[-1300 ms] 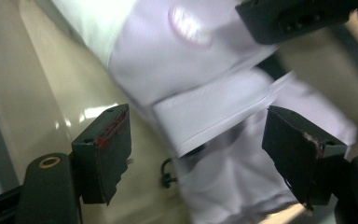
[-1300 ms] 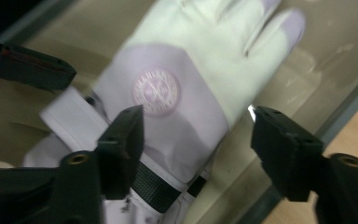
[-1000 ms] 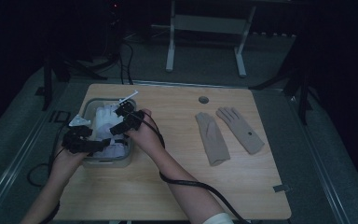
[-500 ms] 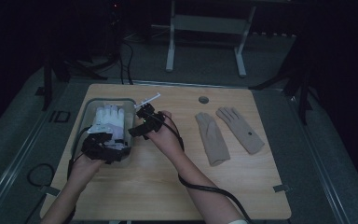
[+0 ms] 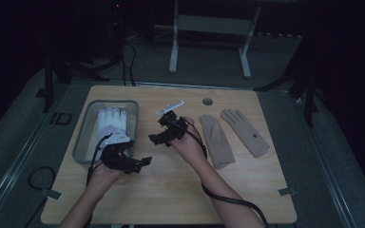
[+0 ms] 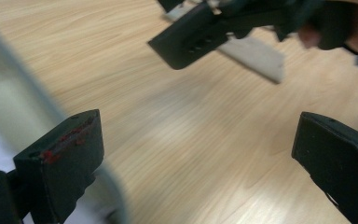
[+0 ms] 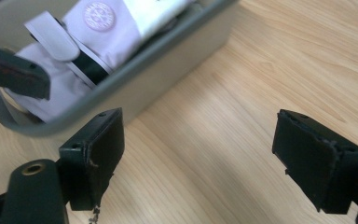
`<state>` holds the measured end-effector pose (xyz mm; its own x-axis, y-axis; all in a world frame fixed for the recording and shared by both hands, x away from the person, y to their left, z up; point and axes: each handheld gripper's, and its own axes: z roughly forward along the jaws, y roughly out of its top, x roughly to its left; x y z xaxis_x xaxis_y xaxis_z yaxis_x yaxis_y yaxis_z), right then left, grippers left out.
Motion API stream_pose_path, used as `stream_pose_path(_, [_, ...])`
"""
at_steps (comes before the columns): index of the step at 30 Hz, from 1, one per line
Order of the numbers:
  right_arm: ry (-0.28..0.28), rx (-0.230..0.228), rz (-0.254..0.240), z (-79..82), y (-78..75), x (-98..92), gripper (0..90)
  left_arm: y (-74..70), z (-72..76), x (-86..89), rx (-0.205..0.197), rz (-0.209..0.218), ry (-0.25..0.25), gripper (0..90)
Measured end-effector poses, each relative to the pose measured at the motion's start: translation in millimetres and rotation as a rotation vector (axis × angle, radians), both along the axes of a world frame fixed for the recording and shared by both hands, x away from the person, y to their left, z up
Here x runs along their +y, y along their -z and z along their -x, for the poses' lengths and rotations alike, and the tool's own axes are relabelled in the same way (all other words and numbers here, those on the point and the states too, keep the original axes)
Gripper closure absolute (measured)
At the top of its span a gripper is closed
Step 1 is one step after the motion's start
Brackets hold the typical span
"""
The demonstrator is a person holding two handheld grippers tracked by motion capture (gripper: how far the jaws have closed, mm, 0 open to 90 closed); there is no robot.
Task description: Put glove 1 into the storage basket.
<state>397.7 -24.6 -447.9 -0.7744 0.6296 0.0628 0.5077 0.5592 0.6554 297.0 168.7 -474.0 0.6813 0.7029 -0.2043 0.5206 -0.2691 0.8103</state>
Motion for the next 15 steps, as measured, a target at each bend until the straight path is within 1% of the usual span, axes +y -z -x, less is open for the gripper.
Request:
stream_pose_path(1, [0.013,-0.005,0.0,0.0,0.6,-9.6,16.3,2.3,1.8,-7.8,-0.017,0.011,0.016,2.4])
stream_pose_path(2, [0.013,-0.005,0.0,0.0,0.6,-9.6,16.3,2.3,1.8,-7.8,-0.017,0.011,0.016,2.4])
stream_pose_path(3, [0.02,-0.006,0.0,0.0,0.9,-18.8,16.1,4.9,3.6,-15.7,-0.033,0.027,0.028,2.4])
stream_pose_path(4, [0.02,-0.006,0.0,0.0,0.9,-18.8,16.1,4.9,3.6,-15.7,-0.033,0.027,0.028,2.4])
stream_pose_path(5, [0.026,-0.008,-0.005,0.7,1.5,-27.3,16.1,7.4,5.1,-23.1,-0.047,0.035,0.041,2.4])
stream_pose_path(6, [0.026,-0.008,-0.005,0.7,1.5,-27.3,16.1,7.4,5.1,-23.1,-0.047,0.035,0.041,2.4])
stream_pose_path(7, [0.031,-0.013,-0.001,1.4,2.1,-35.4,16.1,10.6,6.2,-29.9,-0.054,0.038,0.061,2.4])
stream_pose_path(8, [0.031,-0.013,-0.001,1.4,2.1,-35.4,16.1,10.6,6.2,-29.9,-0.054,0.038,0.061,2.4])
stream_pose_path(9, [0.037,-0.022,-0.004,1.9,2.7,-43.1,16.1,14.6,7.0,-36.7,-0.059,0.021,0.072,2.4])
stream_pose_path(10, [0.037,-0.022,-0.004,1.9,2.7,-43.1,16.1,14.6,7.0,-36.7,-0.059,0.021,0.072,2.4])
stream_pose_path(11, [0.047,-0.029,-0.004,3.1,3.4,-49.8,16.1,19.1,7.9,-42.0,-0.065,0.016,0.087,2.4])
stream_pose_path(12, [0.047,-0.029,-0.004,3.1,3.4,-49.8,16.1,19.1,7.9,-42.0,-0.065,0.016,0.087,2.4])
stream_pose_path(13, [0.039,-0.043,-0.003,4.6,5.1,-56.1,15.6,25.0,9.2,-47.4,-0.061,0.021,0.098,2.4])
stream_pose_path(14, [0.039,-0.043,-0.003,4.6,5.1,-56.1,15.6,25.0,9.2,-47.4,-0.061,0.021,0.098,2.4])
stream_pose_path(15, [0.034,-0.053,0.0,6.4,7.7,-62.1,14.9,32.8,10.2,-52.4,-0.062,0.032,0.112,2.4])
